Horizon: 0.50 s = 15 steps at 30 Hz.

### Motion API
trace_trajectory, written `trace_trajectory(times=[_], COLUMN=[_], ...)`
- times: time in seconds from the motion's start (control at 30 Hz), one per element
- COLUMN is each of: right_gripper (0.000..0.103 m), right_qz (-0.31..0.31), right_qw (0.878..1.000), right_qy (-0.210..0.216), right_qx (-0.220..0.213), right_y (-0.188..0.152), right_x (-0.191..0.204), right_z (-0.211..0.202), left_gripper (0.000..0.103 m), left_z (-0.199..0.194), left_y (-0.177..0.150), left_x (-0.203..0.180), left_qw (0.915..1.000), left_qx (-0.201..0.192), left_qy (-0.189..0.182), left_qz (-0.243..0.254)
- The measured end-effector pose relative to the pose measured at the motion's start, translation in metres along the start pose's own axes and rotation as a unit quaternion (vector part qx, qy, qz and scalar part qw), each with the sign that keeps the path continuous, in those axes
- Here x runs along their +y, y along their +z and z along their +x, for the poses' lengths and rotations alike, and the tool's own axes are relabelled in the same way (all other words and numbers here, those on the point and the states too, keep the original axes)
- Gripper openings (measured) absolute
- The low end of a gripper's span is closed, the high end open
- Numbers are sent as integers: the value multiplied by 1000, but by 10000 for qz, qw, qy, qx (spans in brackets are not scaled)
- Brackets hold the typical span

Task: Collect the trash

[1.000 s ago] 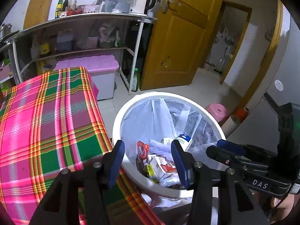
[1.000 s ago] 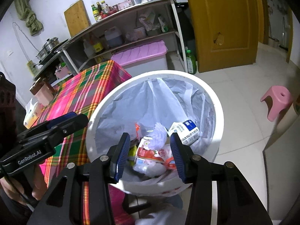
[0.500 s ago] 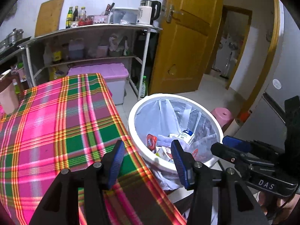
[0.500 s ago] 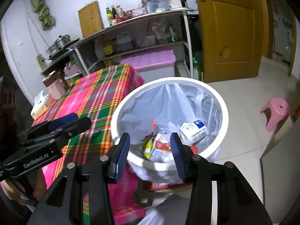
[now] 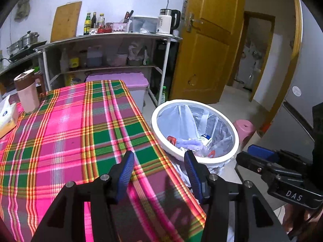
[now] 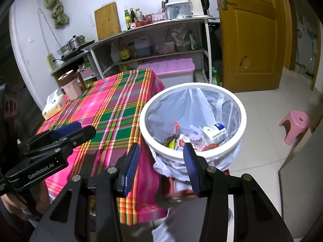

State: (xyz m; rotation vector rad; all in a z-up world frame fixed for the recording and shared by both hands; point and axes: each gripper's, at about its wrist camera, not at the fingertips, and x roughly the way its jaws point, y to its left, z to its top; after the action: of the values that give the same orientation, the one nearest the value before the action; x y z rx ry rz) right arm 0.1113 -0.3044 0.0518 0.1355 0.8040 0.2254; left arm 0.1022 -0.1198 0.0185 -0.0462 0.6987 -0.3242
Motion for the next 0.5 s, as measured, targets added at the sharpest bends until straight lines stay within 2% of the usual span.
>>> trace_trajectory(times=[0.5], right_gripper=[46], right_qz=[-210], right_qw=[9997], right_qy=[-34], right_qx=[-105], right_y=[-15], right_x=[20], right_z=[-21], left_gripper=[51], left_z=[-30], left_y=[-17], left_x=[2], left_qw=[9998], left_qx=[-136], left_qy=[170], left_qz=[22])
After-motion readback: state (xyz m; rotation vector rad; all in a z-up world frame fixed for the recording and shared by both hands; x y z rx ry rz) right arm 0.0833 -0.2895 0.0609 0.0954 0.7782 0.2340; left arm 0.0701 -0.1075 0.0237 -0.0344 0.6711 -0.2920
